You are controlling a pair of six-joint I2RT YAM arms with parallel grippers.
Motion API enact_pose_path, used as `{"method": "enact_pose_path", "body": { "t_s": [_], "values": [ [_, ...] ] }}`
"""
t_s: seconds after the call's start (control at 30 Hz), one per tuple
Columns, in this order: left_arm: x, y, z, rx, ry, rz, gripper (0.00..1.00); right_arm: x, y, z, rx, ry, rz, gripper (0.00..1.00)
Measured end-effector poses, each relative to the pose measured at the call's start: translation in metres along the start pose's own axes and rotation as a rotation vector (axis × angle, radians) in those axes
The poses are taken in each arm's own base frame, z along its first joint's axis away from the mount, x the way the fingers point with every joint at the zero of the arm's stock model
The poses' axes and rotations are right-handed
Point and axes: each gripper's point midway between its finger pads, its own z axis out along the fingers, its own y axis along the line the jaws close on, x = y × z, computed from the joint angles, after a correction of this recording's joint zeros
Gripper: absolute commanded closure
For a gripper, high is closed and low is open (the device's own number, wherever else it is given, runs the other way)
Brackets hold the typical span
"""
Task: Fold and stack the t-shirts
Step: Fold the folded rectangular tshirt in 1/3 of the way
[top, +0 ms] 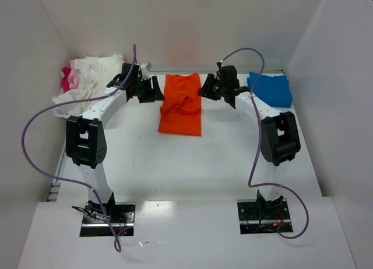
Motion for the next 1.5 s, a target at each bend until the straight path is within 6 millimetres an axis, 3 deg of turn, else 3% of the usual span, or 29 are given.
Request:
{"method": "enact_pose_path", "body": {
  "t_s": [0.07,0.13,0.23,0.33,0.5,0.63,0.87,1.07,1.4,1.5],
  "values": [
    [0.012,-0.014,-0.002,0.052,0.014,0.023,0.62,0.007,0.001,-0.004,-0.005,0.006,-0.002,0.92],
    [0.025,-0.021,0.004,0.085,0.039,0.025,0.7,0.018,0.0,-0.003,-0.003,0.025,-0.005,0.92],
    [0.055,-0.017,0.015,0.098,0.109,0.01,0.7,0.047,0.004,0.003,-0.002,0.082,-0.012,0.92],
    [0.073,-0.008,0.031,0.095,0.163,-0.013,0.64,0.079,0.011,0.017,-0.007,0.148,-0.03,0.92],
    [0.091,0.006,0.059,0.077,0.228,-0.041,0.56,0.124,-0.003,0.039,0.031,0.251,-0.035,0.92],
    [0.091,0.01,0.073,0.069,0.238,-0.045,0.55,0.147,-0.018,0.048,0.069,0.309,-0.023,0.9],
    [0.071,0.01,0.091,0.053,0.217,-0.043,0.47,0.123,-0.013,0.066,0.082,0.256,-0.046,0.88],
    [0.049,0.013,0.095,0.013,0.174,-0.022,0.41,0.12,-0.017,0.078,0.104,0.254,-0.051,0.87],
    [0.033,0.023,0.107,-0.043,0.15,0.007,0.38,0.098,-0.021,0.096,0.126,0.201,-0.068,0.85],
    [0.025,0.022,0.109,-0.046,0.133,0.013,0.29,0.087,-0.029,0.1,0.142,0.179,-0.061,0.84]
  ]
}}
